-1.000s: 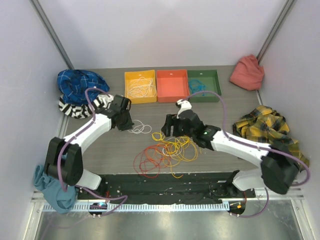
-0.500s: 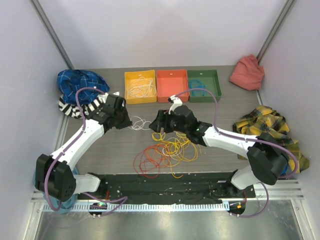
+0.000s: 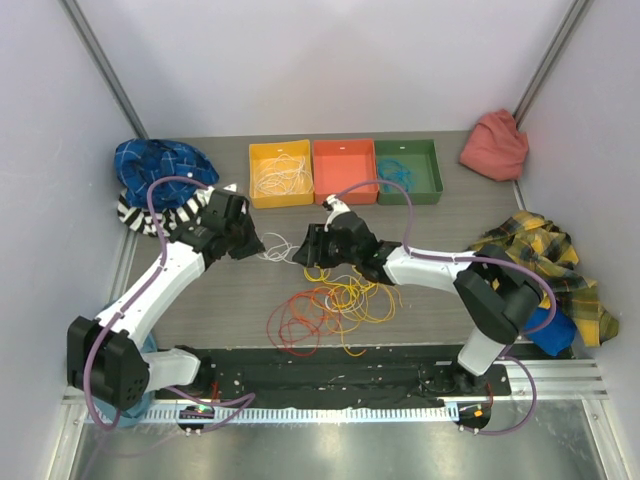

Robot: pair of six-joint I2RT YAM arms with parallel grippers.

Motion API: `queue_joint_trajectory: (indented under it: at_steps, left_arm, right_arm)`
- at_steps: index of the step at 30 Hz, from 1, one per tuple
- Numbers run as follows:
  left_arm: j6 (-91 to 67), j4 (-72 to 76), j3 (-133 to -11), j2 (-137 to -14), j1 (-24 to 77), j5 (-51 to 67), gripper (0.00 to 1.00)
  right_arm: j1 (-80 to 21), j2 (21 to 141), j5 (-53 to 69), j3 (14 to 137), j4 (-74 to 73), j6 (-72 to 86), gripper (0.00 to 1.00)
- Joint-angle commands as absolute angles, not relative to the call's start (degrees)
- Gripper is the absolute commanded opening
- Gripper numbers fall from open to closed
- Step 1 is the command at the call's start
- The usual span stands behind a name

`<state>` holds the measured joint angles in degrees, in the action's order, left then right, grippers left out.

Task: Untangle the cables

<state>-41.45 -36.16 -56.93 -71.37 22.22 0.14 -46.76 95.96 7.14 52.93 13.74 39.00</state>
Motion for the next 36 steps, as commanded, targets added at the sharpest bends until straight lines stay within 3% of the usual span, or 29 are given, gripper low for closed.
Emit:
queue_joint_trajectory:
  at_steps: [1, 6, 10, 13, 16, 17, 19, 20, 22, 25, 28, 30, 36]
  left_arm:
    - [-41.4, -36.83, -59.24, -69.43, 22.5, 1.14, 0.0]
    - [-41.57, -36.56, -58.71, -68.91, 22.5, 1.41, 0.0]
    - [-41.75, -36.65, -58.18, -68.12, 22.59, 0.88, 0.0]
    - [-41.75, -37.53, -57.75, -67.41, 22.59, -1.39, 0.01]
    - [-41.57, -38.23, -57.22, -67.5, 22.59, -3.24, 0.16]
    - [-41.66, -38.41, -57.13, -67.41, 22.59, -3.95, 0.41]
    - [-41.4, -39.98, -58.18, -67.76, 22.5, -7.18, 0.61]
    - [-40.87, -40.69, -59.14, -67.76, 22.5, -8.42, 0.76]
    - [-40.69, -43.14, -62.21, -67.68, 22.41, -11.33, 0.87]
    - [-41.22, -40.45, -63.54, -64.53, 22.41, -11.43, 0.92]
    - [-43.32, -32.02, -60.83, -60.57, 22.59, -2.67, 1.0]
    - [-45.44, -21.04, -57.4, -57.58, 23.29, 3.76, 1.0]
    - [-42.11, -5.93, -52.66, -52.49, 26.28, 4.04, 1.0]
  right_arm:
    - [-46.76, 95.1, 7.12, 55.99, 18.1, 39.9, 0.51]
    - [-46.5, 95.54, 7.38, 55.99, 19.77, 39.99, 0.38]
    - [-45.88, 95.98, 7.82, 55.72, 20.04, 40.96, 0.02]
    - [-44.83, 92.3, 5.29, 55.55, 16.36, 38.95, 0.01]
    - [-44.47, 84.92, -3.9, 58.26, 7.06, 32.03, 0.01]
    - [-44.39, 83.25, -5.43, 60.19, 4.86, 29.99, 0.01]
    - [-44.38, 78.85, -8.25, 62.04, 0.36, 25.95, 0.01]
    - [-44.47, 77.88, -9.74, 63.79, -2.35, 25.14, 0.01]
    - [-44.47, 75.51, -10.55, 65.47, -6.58, 23.56, 0.01]
    - [-44.39, 73.92, -10.63, 67.85, -10.1, 23.03, 0.01]
    - [-44.47, 73.39, -9.15, 69.52, -11.51, 23.03, 0.01]
    - [-44.47, 73.47, -7.04, 71.27, -12.21, 23.73, 0.01]
    - [-44.39, 72.51, -2.64, 76.2, -15.63, 25.4, 0.01]
